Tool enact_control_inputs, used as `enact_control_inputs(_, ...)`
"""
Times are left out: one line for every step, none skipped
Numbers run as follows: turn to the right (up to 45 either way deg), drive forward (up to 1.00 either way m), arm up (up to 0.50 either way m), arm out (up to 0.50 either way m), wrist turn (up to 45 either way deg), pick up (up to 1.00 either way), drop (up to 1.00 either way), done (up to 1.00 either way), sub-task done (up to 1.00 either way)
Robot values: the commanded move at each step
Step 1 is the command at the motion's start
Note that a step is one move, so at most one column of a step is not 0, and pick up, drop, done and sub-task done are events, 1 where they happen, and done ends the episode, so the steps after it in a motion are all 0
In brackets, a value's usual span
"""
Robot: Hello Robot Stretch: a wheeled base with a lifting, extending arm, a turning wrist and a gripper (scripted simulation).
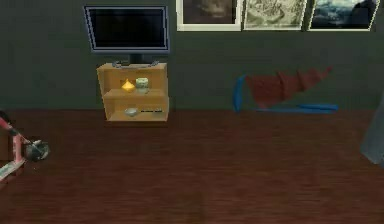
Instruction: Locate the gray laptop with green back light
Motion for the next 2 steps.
enact_control_inputs(-45.0, 0.00, 0.00, 0.00, 0.0, 0.00, 0.00, 0.00, 0.00)
enact_control_inputs(-27.0, 0.00, 0.00, 0.00, 0.0, 0.00, 0.00, 0.00, 0.00)
